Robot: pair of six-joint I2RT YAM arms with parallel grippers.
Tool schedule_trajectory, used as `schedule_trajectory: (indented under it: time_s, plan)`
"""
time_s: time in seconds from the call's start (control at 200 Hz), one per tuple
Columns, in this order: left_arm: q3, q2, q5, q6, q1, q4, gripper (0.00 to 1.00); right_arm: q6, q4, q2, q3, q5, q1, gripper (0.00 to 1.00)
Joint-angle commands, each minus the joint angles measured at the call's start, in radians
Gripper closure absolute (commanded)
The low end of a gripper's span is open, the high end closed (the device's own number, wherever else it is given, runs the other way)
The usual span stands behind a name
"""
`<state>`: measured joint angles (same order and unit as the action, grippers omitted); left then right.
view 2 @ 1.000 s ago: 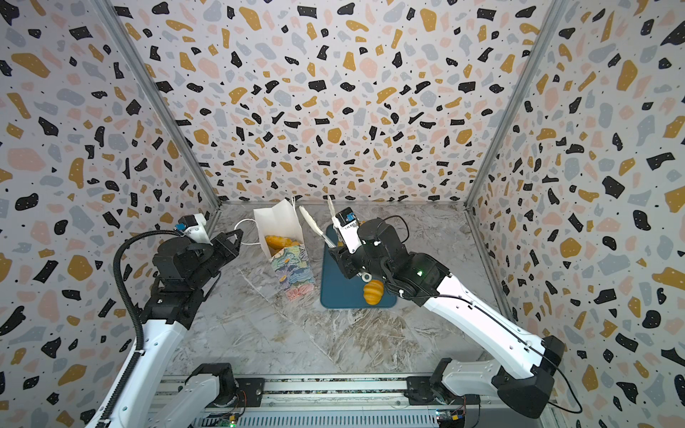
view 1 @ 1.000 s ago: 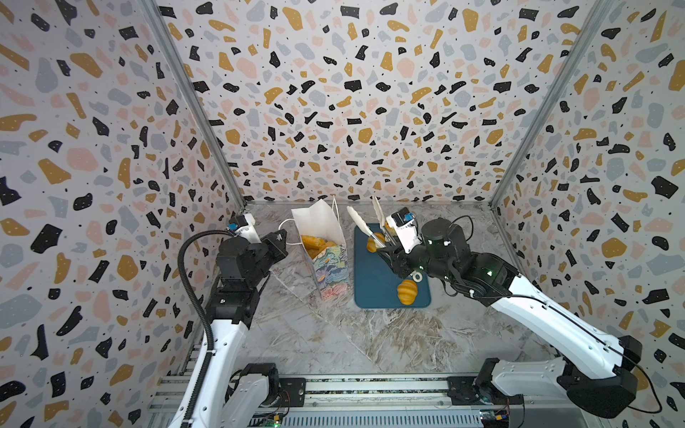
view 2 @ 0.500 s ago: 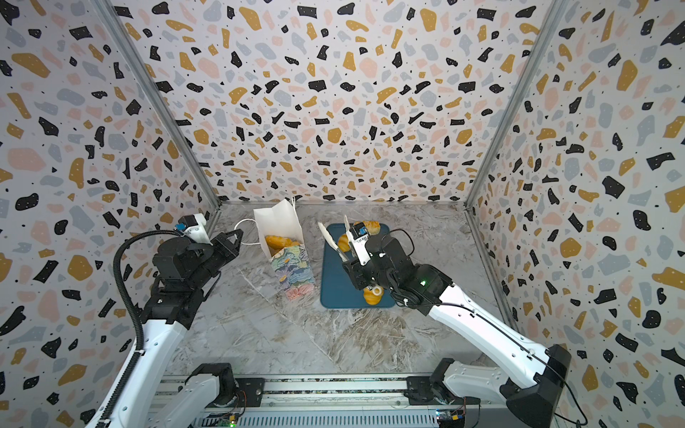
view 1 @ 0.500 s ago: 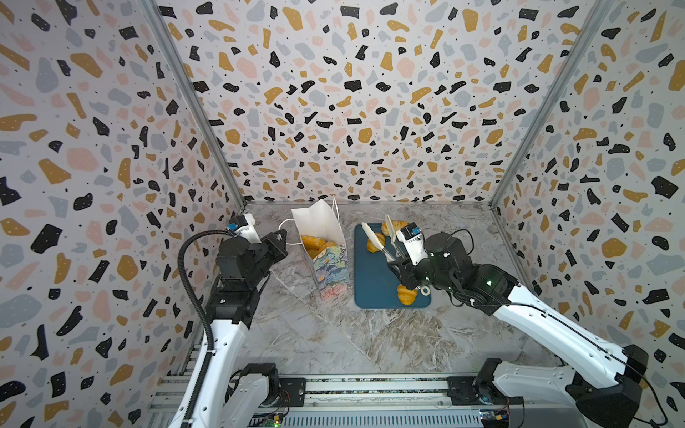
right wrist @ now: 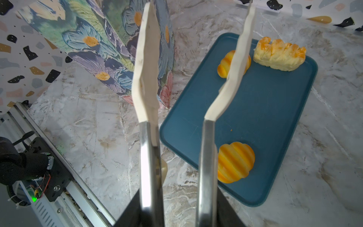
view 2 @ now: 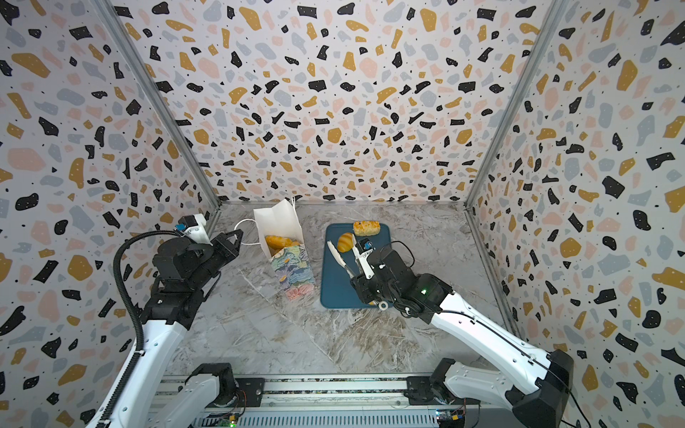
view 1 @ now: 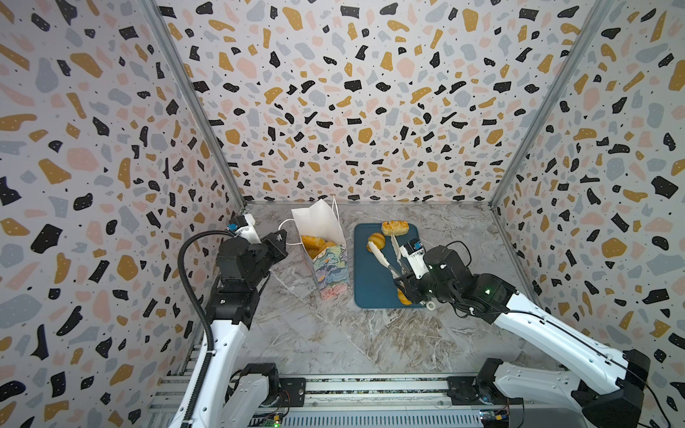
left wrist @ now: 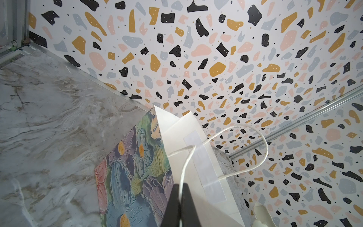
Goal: Pack bread into a paper bag
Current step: Pick up the bread from the tray.
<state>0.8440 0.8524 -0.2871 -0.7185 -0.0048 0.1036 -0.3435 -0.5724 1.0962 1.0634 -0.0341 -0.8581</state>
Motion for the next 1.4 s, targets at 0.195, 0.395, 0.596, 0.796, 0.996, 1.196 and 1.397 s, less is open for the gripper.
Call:
schedule_trajectory:
  time_s: [0.195,0.395,0.596,0.796,0.996,1.196,1.397]
  plan:
    - [-0.010,-0.022,-0.013,0.008,0.003,-0.018,1.00,-0.046,-0.075,-0.054,-0.044,0.007,0.004,0.54]
    - [-0.006,-0.027,-0.017,0.006,0.002,-0.017,1.00,-0.073,-0.147,-0.078,-0.071,-0.019,0.009,0.54]
    - [-0.009,-0.030,-0.018,0.006,0.003,-0.012,1.00,-0.101,-0.185,-0.116,-0.117,-0.029,0.018,0.53]
    - [-0.016,-0.037,-0.016,0.007,0.003,-0.005,1.00,-0.133,-0.205,-0.147,-0.176,-0.024,0.030,0.52]
    - [-0.017,-0.038,-0.016,0.007,0.003,-0.006,1.00,-0.153,-0.215,-0.141,-0.205,-0.007,0.038,0.51]
    - [-0.018,-0.040,-0.018,0.007,0.003,-0.005,1.00,-0.158,-0.216,-0.112,-0.240,0.009,0.049,0.51]
    - [-0.017,-0.039,-0.018,0.008,0.003,-0.002,1.00,-0.150,-0.199,-0.096,-0.265,0.015,0.073,0.49]
